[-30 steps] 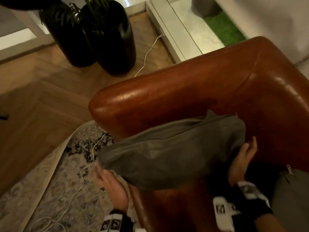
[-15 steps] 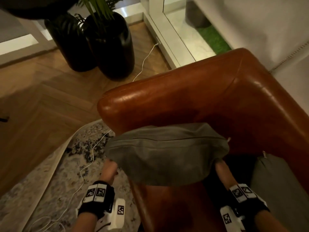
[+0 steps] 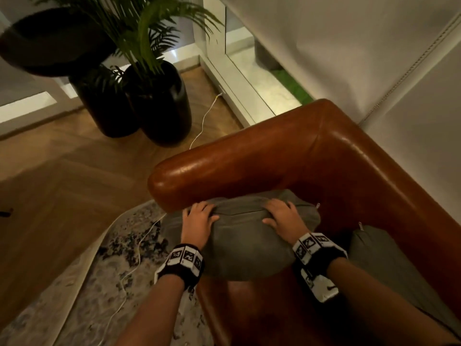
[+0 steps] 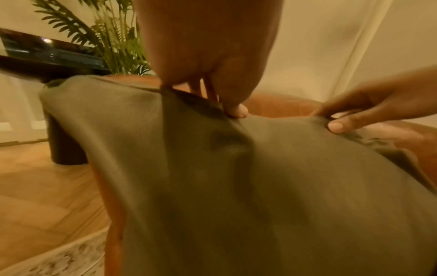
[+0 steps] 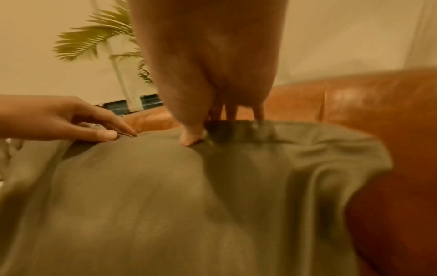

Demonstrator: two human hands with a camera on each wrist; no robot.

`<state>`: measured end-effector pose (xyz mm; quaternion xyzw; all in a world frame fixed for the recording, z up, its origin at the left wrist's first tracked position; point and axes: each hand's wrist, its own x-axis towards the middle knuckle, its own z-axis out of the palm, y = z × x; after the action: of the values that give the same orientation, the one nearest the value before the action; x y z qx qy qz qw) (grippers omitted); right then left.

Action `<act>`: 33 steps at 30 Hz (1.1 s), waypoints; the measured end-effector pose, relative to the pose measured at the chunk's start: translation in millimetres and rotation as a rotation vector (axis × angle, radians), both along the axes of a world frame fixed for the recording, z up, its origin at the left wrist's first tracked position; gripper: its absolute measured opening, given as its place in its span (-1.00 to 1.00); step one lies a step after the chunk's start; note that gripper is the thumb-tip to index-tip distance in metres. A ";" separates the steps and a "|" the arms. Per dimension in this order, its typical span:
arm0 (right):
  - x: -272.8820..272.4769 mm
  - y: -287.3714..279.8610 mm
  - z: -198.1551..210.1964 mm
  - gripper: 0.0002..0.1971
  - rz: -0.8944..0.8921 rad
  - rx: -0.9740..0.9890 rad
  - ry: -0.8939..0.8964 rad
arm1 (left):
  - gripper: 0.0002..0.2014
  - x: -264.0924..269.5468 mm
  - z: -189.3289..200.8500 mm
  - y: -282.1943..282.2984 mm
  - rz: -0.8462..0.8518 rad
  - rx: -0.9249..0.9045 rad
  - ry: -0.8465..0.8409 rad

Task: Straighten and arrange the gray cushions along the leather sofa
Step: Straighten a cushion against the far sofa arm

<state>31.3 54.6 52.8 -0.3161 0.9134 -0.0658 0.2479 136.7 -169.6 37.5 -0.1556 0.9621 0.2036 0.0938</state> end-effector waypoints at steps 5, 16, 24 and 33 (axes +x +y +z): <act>15.0 2.6 26.8 -0.78 -0.071 -0.109 0.068 | -0.87 21.3 31.7 9.6 0.013 0.020 0.199; 53.3 33.4 98.0 -0.90 -0.020 -0.421 0.272 | -0.84 67.2 110.1 40.9 0.026 -0.067 0.434; 62.9 37.3 83.2 -0.96 -0.014 -0.407 0.319 | -0.80 81.0 86.7 41.5 0.059 0.001 0.462; 40.5 32.4 88.5 -0.91 0.059 -0.283 0.407 | -0.85 68.0 90.2 39.2 0.083 0.029 0.509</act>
<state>71.8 87.0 141.3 -0.3807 0.9167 -0.1207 0.0138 204.7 -130.4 127.7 -0.1372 0.9444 0.2538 -0.1577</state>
